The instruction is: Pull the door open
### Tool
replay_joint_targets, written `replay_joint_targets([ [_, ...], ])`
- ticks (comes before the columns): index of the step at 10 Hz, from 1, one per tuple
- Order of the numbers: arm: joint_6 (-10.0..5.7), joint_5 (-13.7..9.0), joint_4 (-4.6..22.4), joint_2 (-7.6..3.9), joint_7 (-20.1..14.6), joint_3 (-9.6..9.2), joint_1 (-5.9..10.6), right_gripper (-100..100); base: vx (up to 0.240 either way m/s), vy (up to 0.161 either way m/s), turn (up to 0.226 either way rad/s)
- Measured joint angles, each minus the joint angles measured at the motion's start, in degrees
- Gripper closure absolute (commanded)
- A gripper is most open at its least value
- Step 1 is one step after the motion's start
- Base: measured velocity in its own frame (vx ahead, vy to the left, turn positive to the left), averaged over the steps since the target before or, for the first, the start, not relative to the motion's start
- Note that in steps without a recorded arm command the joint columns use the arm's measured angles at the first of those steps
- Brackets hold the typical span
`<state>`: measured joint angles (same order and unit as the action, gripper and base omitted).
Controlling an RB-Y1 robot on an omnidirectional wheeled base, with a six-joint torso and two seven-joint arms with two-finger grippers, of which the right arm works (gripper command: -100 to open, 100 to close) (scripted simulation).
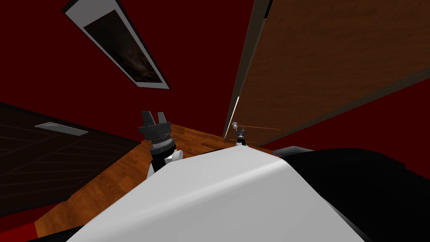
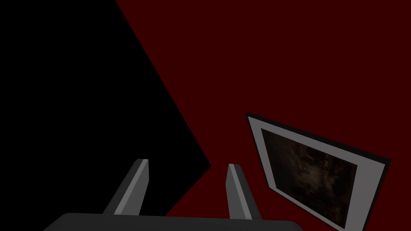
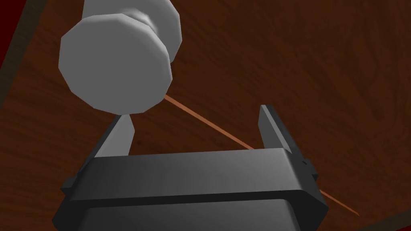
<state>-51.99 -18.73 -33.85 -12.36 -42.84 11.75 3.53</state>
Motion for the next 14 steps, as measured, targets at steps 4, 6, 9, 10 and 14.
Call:
replay_joint_targets([
  [4, 0.40, -2.5, 0.3, 1.12, -5.3, -0.43, 0.88, -100, -0.055, -0.012, 0.029],
  [6, 2.08, -3.6, -1.7, 1.55, -7.3, -0.60, 0.34, -100, -0.026, -0.004, 0.009],
  [9, 2.57, -4.6, -1.4, 1.69, -9.7, -0.89, 0.85, -100, -0.030, -0.007, 0.013],
  [10, 1.69, -4.7, -0.2, 1.88, -10.2, -0.95, 1.46, -100, -0.045, -0.004, 0.060],
  [14, 1.70, -6.3, 0.6, 3.29, -14.8, -2.16, 3.12, -100, -0.043, 0.015, 0.060],
])
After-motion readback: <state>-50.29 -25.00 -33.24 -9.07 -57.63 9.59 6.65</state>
